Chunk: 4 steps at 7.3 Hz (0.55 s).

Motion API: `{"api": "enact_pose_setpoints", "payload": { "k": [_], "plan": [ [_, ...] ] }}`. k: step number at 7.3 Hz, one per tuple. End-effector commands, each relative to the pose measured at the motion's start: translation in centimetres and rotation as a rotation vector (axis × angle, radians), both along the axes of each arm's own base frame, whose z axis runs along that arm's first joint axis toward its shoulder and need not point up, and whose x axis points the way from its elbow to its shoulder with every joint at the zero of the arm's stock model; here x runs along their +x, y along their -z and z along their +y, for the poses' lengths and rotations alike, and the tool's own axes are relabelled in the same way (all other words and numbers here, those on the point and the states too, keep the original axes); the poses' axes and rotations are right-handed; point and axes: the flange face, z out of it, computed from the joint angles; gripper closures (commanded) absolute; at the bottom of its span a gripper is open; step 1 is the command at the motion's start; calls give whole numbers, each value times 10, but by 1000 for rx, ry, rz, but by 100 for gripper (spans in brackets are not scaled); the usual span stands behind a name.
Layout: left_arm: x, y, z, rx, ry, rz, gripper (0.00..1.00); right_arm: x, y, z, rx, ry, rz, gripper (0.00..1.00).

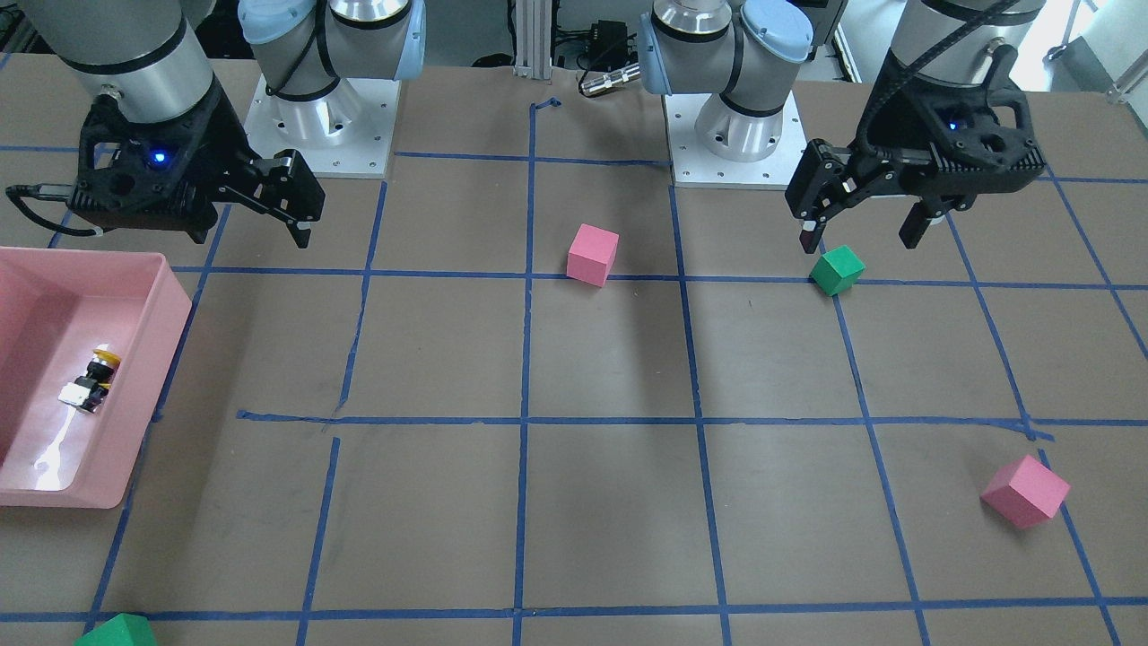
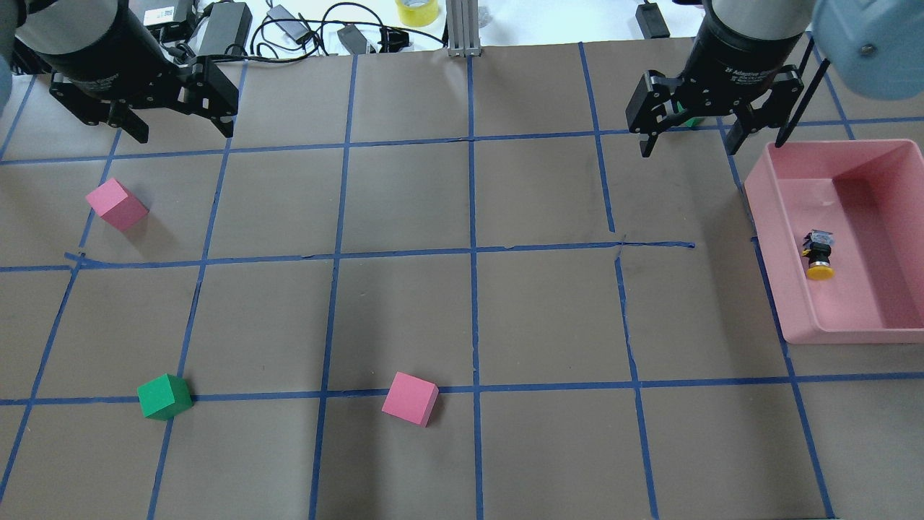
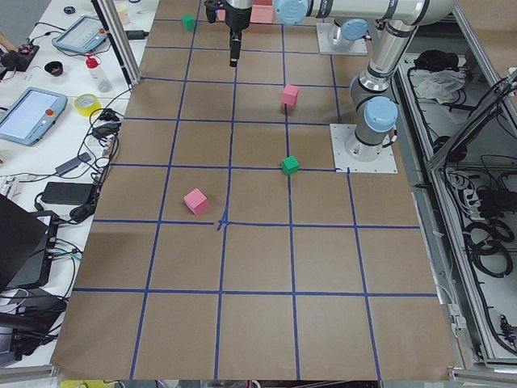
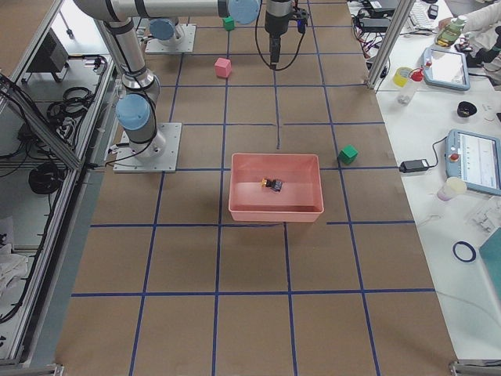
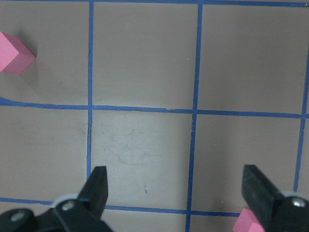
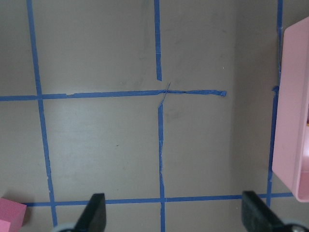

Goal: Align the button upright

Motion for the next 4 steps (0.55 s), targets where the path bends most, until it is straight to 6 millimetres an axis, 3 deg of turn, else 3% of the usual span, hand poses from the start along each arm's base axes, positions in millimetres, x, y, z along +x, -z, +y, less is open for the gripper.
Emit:
{"api": "enact_pose_setpoints", "payload": {
  "k": [1, 4],
  "plan": [
    [0, 0, 0, 0, 1, 0, 0, 0, -1, 0, -3, 1, 0, 0],
    [0, -1, 0, -2, 1, 0, 0, 0, -1, 1, -1, -2, 0, 0]
  ]
}}
